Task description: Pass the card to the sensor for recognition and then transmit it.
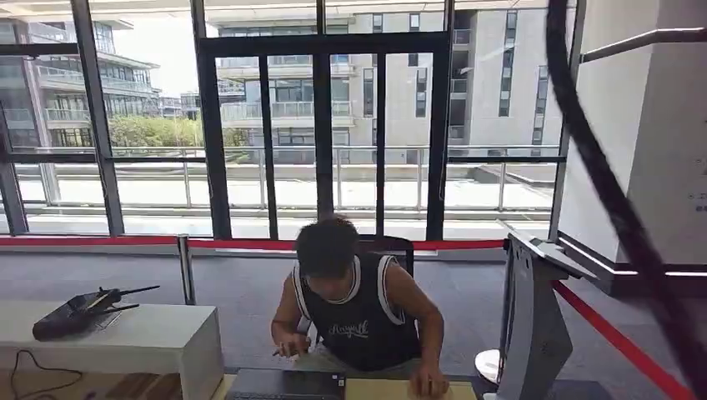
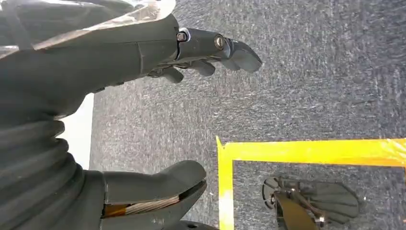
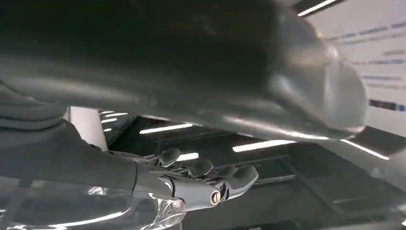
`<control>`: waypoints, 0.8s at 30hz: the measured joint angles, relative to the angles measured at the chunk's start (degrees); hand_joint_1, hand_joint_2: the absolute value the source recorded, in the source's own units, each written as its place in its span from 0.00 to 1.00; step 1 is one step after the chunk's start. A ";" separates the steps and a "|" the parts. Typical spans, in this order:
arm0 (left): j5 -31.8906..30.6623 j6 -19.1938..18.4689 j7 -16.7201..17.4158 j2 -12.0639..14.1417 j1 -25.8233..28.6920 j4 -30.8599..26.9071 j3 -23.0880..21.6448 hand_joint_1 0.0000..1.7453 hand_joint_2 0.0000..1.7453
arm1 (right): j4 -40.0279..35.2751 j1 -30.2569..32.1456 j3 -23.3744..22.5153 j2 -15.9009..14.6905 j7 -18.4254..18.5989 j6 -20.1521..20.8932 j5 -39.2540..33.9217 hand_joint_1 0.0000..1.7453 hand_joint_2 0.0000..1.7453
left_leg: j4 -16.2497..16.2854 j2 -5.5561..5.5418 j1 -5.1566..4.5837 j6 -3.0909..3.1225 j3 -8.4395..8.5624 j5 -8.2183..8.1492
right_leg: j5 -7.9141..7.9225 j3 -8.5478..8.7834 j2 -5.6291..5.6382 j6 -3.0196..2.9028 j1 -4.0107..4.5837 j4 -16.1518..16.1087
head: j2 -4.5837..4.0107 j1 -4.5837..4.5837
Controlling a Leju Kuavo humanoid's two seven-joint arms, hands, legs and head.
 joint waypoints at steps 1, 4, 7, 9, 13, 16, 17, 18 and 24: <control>0.17 0.22 0.24 0.00 0.01 0.00 0.02 0.00 1.00 | 0.00 2.20 -2.54 0.17 -1.26 0.00 0.24 0.00 0.00 | -0.01 -0.01 0.00 0.00 0.01 0.01 | 0.00 -0.01 -0.01 0.00 0.00 0.00 | 0.00 0.00; 1.22 0.92 0.57 0.02 0.02 0.00 0.04 0.00 1.00 | 0.09 7.89 -11.47 1.59 -6.04 0.02 2.33 0.00 0.00 | -0.05 -0.06 0.00 -0.04 -0.11 0.05 | -0.01 -0.04 -0.07 -0.01 0.00 0.03 | 0.00 -0.02; 2.21 1.33 0.74 0.07 -0.15 0.00 0.04 0.00 1.00 | 0.86 10.43 -18.38 3.89 -9.71 0.02 4.20 0.00 0.00 | -0.05 0.02 -0.03 -0.03 -0.02 0.07 | 0.00 -0.16 -0.04 -0.02 -0.02 0.04 | 0.00 -0.06; 2.58 1.46 0.74 0.07 -0.21 0.00 0.02 0.00 1.00 | 2.06 11.82 -24.46 6.19 -11.12 0.02 5.14 0.00 0.00 | -0.06 0.00 -0.03 -0.03 -0.03 0.09 | 0.00 -0.14 -0.05 -0.02 -0.01 0.05 | 0.00 -0.04; 2.67 1.75 0.74 0.07 -0.33 -0.02 0.02 0.00 1.00 | 4.07 13.41 -34.18 10.69 -14.64 0.02 7.34 0.00 0.00 | -0.06 0.08 -0.05 -0.04 0.00 0.09 | 0.00 -0.20 0.00 -0.02 -0.01 0.06 | 0.00 -0.07; 3.10 1.99 0.83 0.07 -0.39 -0.04 0.02 0.00 1.00 | 5.44 14.78 -39.88 14.43 -15.71 0.02 7.23 0.00 0.00 | -0.06 0.10 -0.03 -0.04 0.02 0.09 | -0.03 -0.21 0.00 -0.05 0.02 0.06 | 0.00 -0.04; 3.21 2.01 0.70 0.07 -0.44 -0.04 0.02 0.00 1.00 | 6.01 15.21 -41.50 15.65 -15.93 0.02 6.95 0.00 0.00 | -0.08 0.12 -0.04 -0.04 0.01 0.09 | -0.03 -0.22 0.02 -0.06 0.03 0.07 | 0.00 -0.02; 3.23 2.01 0.44 0.05 -0.52 -0.04 0.02 0.00 1.00 | 6.51 15.83 -42.93 16.95 -15.58 0.02 6.17 0.00 0.00 | -0.11 0.12 -0.02 -0.04 0.00 0.09 | -0.03 -0.20 0.02 -0.06 0.03 0.08 | 0.00 -0.07; 3.87 2.67 -0.02 0.13 -0.76 -0.04 0.02 0.00 1.00 | 9.58 17.70 -47.90 24.53 -17.29 0.02 7.06 0.00 0.00 | -0.17 0.28 0.01 -0.05 0.05 0.09 | -0.04 -0.24 0.18 -0.08 0.05 0.13 | 0.00 -0.11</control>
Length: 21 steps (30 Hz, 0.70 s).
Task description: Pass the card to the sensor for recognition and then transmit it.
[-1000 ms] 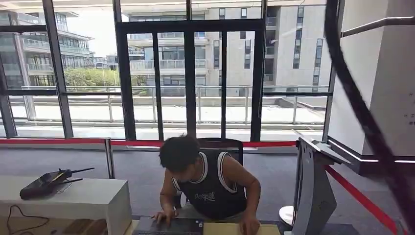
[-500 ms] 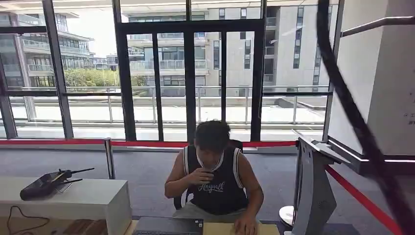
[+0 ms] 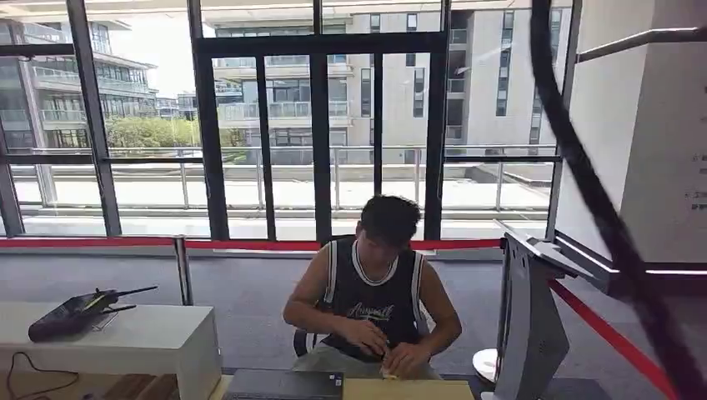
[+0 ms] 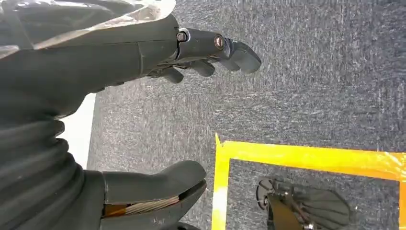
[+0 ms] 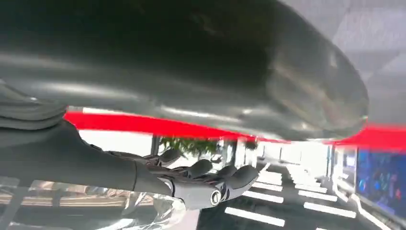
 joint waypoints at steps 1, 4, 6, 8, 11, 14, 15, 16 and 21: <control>-0.18 0.00 -0.09 0.02 -0.04 0.00 0.00 0.00 1.00 | 0.55 -0.01 -0.55 0.92 -0.55 0.00 0.90 0.00 0.00 | 0.00 0.00 -0.01 -0.01 0.00 0.01 | 0.00 -0.03 0.00 0.00 0.00 0.02 | 0.00 0.02; 0.05 -0.02 -1.01 0.28 -0.22 0.00 0.00 0.00 1.00 | 3.00 -0.23 -2.84 4.15 -1.07 0.00 1.83 0.00 0.00 | -0.01 -0.01 0.04 -0.04 0.00 0.03 | -0.01 0.00 0.00 -0.01 0.03 0.03 | 0.00 -0.02; 0.48 0.00 -1.51 0.42 -0.28 0.00 0.00 0.00 1.00 | 4.44 -0.31 -3.04 5.46 -0.78 0.00 1.26 0.00 0.00 | -0.01 -0.02 0.02 -0.06 0.01 0.05 | -0.01 -0.02 -0.01 -0.01 0.03 0.04 | 0.00 0.02; 0.70 0.00 -2.12 0.59 -0.31 -0.02 0.00 0.00 1.00 | 6.90 -0.52 -4.39 6.99 -1.11 0.00 0.77 0.00 0.00 | -0.02 0.02 0.02 -0.06 0.00 0.05 | 0.00 -0.01 0.04 -0.02 0.03 0.07 | 0.00 -0.02; 0.70 -0.33 -2.34 0.85 -0.39 -0.02 -0.02 0.00 1.00 | 9.93 -0.91 -4.41 8.56 0.09 0.00 -2.98 0.00 0.00 | -0.02 0.00 0.03 -0.07 0.00 0.05 | 0.00 -0.01 0.03 -0.02 0.03 0.07 | 0.00 0.00; 0.72 -0.81 -2.49 1.05 -0.46 -0.02 -0.09 0.00 1.00 | 12.48 -1.08 -4.39 9.92 0.18 0.00 -3.35 0.00 0.00 | -0.02 0.00 0.00 -0.07 -0.01 0.05 | 0.00 -0.01 0.03 -0.02 0.02 0.08 | 0.00 -0.02; 0.72 -0.94 -2.67 1.20 -0.46 -0.02 -0.09 0.00 1.00 | 13.30 -1.26 -4.39 10.18 0.00 0.00 -3.35 0.00 0.00 | -0.02 0.00 0.01 -0.07 0.00 0.05 | 0.00 -0.01 0.03 -0.02 0.02 0.07 | 0.00 -0.02; 0.74 -0.94 -2.73 1.27 -0.47 -0.02 -0.09 0.00 1.00 | 14.21 -1.51 -4.41 10.47 -0.30 0.00 -3.35 0.00 0.00 | -0.02 0.01 0.02 -0.07 0.00 0.05 | 0.00 -0.01 0.03 -0.02 0.02 0.08 | 0.00 -0.02; 0.90 -0.94 -3.12 1.51 -0.47 -0.02 -0.09 0.00 1.00 | 19.12 -2.54 -4.72 11.67 -2.10 0.13 -2.28 0.00 0.00 | -0.02 0.00 0.00 -0.07 0.00 0.05 | 0.00 -0.02 0.03 -0.02 0.02 0.08 | 0.00 0.00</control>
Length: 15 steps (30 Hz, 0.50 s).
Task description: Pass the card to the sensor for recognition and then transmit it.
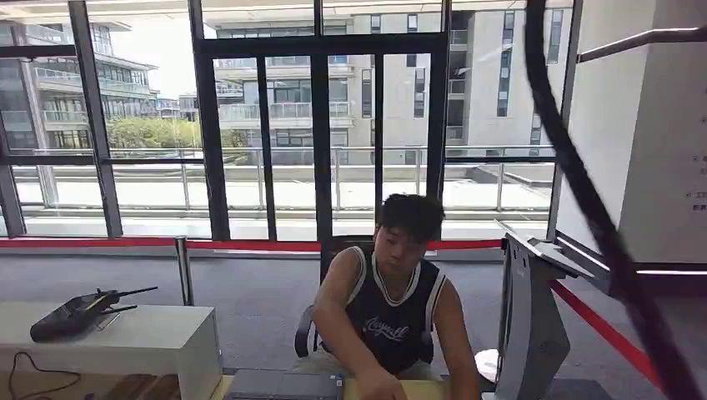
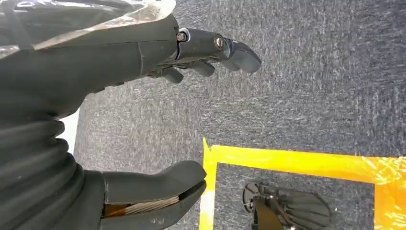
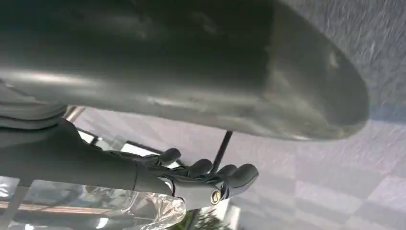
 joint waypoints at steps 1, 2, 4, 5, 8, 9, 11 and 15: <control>0.02 0.00 -0.18 0.11 0.00 0.00 0.00 0.00 1.00 | 0.91 -0.37 -0.33 0.11 -0.20 0.13 -0.09 0.00 0.00 | 0.00 0.00 0.00 0.00 0.01 0.00 | 0.00 0.00 0.00 0.00 0.00 0.00 | 0.00 0.02; 0.02 0.00 -0.53 0.20 0.00 0.00 -0.02 0.00 1.00 | 2.02 -0.81 -0.83 0.17 -0.33 0.59 -0.64 0.00 0.00 | 0.00 0.01 0.02 0.00 0.01 0.00 | 0.00 0.00 0.00 0.00 0.00 0.00 | 0.00 0.02; 0.02 -0.33 -1.49 0.33 -0.03 0.00 -0.02 0.00 1.00 | 4.18 -1.61 -2.02 0.28 -0.46 2.80 -3.28 0.00 0.00 | 0.00 0.02 0.02 0.00 0.02 0.00 | 0.00 0.00 0.00 0.00 0.00 0.00 | 0.00 0.07; 0.02 -0.42 -1.92 0.44 -0.03 0.00 -0.02 0.00 1.00 | 5.16 -1.86 -2.71 0.41 -0.59 4.60 -5.07 0.00 0.00 | 0.00 0.01 0.01 0.00 0.02 0.00 | 0.00 0.00 0.00 0.00 0.00 0.00 | 0.00 0.07; 0.17 -0.88 -2.43 0.74 -0.02 0.00 -0.04 0.00 1.00 | 7.30 -2.22 -4.80 0.94 -0.57 9.19 -8.80 0.00 0.00 | 0.00 0.01 0.01 0.00 0.00 0.00 | 0.00 0.01 0.00 0.00 -0.01 0.00 | 0.00 0.09; 0.24 -0.96 -2.38 0.81 -0.02 0.00 -0.04 0.00 1.00 | 8.02 -2.37 -5.42 1.05 -0.44 10.68 -9.05 0.00 0.00 | 0.00 0.02 0.02 0.00 -0.01 0.00 | 0.00 0.00 0.01 0.00 0.00 0.00 | 0.00 0.09; 0.37 -0.96 -1.88 0.87 -0.05 0.00 -0.04 0.00 1.00 | 9.29 -2.65 -6.30 1.35 0.00 12.97 -8.40 0.00 0.00 | 0.00 0.01 0.02 0.00 0.00 0.00 | 0.00 0.00 0.01 0.00 0.00 0.00 | 0.00 0.09; 1.09 -0.66 -0.90 0.98 -0.02 0.00 -0.04 0.00 1.00 | 11.35 -3.25 -7.28 1.90 1.44 16.57 -5.45 0.00 0.00 | 0.00 0.00 0.02 -0.01 0.00 0.00 | 0.00 0.00 0.01 0.00 0.00 0.00 | 0.00 0.09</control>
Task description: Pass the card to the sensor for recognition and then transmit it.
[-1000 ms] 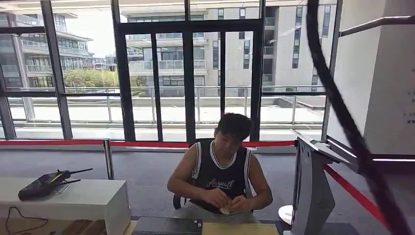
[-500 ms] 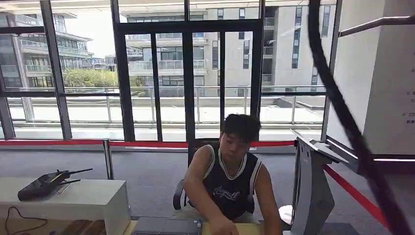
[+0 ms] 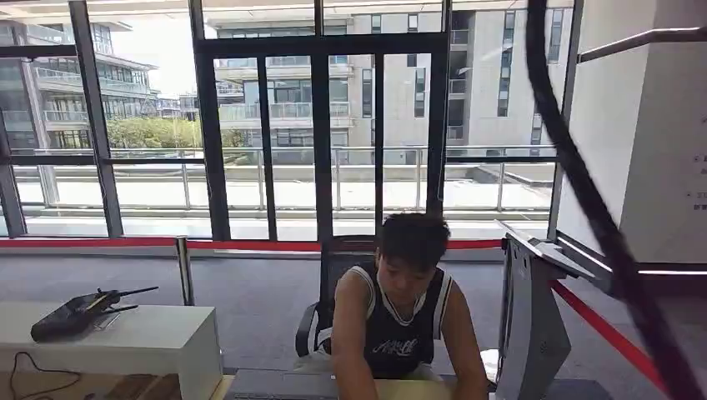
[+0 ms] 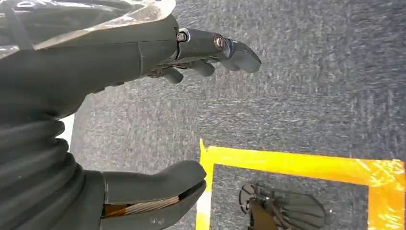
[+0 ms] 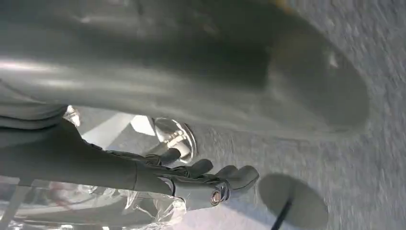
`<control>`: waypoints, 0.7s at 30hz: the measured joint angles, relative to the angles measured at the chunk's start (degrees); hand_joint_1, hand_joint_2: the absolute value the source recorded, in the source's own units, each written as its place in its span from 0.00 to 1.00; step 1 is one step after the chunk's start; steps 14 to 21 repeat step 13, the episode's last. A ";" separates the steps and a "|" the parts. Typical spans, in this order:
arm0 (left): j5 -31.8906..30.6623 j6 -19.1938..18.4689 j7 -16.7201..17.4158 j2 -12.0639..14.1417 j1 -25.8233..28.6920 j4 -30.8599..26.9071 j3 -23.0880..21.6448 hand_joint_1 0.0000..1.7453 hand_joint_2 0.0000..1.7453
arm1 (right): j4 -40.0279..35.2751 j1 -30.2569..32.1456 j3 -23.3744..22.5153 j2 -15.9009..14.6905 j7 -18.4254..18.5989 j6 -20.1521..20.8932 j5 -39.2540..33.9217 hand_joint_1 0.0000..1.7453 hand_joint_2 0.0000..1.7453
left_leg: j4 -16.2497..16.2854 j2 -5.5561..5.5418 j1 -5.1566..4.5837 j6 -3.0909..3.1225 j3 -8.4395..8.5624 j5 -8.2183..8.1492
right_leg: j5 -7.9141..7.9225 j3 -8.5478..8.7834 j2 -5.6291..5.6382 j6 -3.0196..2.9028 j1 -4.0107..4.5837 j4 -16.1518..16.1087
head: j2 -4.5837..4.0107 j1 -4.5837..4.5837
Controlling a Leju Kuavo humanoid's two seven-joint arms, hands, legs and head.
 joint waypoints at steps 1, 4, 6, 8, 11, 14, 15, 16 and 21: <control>0.15 0.13 0.16 0.02 -0.01 0.00 0.00 0.00 1.00 | 0.35 -0.10 -0.07 0.02 0.59 0.96 0.71 0.00 0.00 | 0.00 0.00 0.00 0.00 0.00 0.00 | 0.00 0.00 0.00 0.00 0.00 0.00 | 0.00 0.00; 0.09 0.13 0.39 0.02 0.00 0.00 -0.02 0.00 1.00 | 1.34 -0.18 -0.24 0.22 1.53 3.41 2.52 0.00 0.00 | 0.00 0.00 0.00 0.00 0.00 0.00 | 0.00 0.01 0.00 0.00 0.00 0.00 | 0.00 0.02; -0.09 0.13 0.66 0.02 0.00 0.00 -0.07 0.00 1.00 | 1.84 -0.20 -0.26 0.31 1.58 4.13 3.22 0.00 0.00 | 0.00 0.00 -0.01 0.00 0.00 0.00 | 0.00 0.01 0.00 0.00 0.00 0.00 | 0.00 0.02; -0.17 0.13 1.11 0.02 0.00 0.00 -0.15 0.00 1.00 | 2.17 -0.24 -0.26 0.39 1.40 4.26 3.70 0.00 0.00 | 0.00 0.00 -0.01 0.00 -0.01 0.00 | 0.00 0.01 0.00 0.00 -0.01 0.00 | 0.00 0.04; -0.24 0.07 1.71 0.00 -0.01 0.00 -0.46 0.00 1.00 | 2.80 -0.41 -0.26 0.48 0.79 4.30 4.35 0.00 0.00 | 0.00 0.00 -0.01 0.00 -0.01 0.00 | 0.00 0.02 0.00 0.00 -0.01 0.00 | 0.00 0.04; -0.24 0.04 2.08 0.00 0.00 0.00 -0.46 0.00 1.00 | 3.13 -0.49 -0.26 0.55 0.42 4.39 4.53 0.00 0.00 | 0.00 0.00 -0.01 0.00 -0.01 0.00 | 0.00 0.02 0.00 0.00 -0.01 0.00 | 0.00 0.04; -0.24 0.04 2.08 0.00 0.00 0.00 -0.46 0.00 1.00 | 3.13 -0.49 -0.26 0.55 0.42 4.39 4.53 0.00 0.00 | 0.00 0.00 -0.01 0.00 -0.01 0.00 | 0.00 0.02 0.00 0.00 -0.01 0.00 | 0.00 0.04; -0.24 0.04 2.08 0.00 0.00 0.00 -0.46 0.00 1.00 | 3.13 -0.49 -0.26 0.55 0.42 4.39 4.53 0.00 0.00 | 0.00 0.00 -0.01 0.00 -0.01 0.00 | 0.00 0.02 0.00 0.00 -0.01 0.00 | 0.00 0.04; -0.24 0.04 2.08 0.00 0.00 0.00 -0.46 0.00 1.00 | 3.13 -0.49 -0.26 0.55 0.42 4.39 4.53 0.00 0.00 | 0.00 0.00 -0.01 0.00 -0.01 0.00 | 0.00 0.02 0.00 0.00 -0.01 0.00 | 0.00 0.04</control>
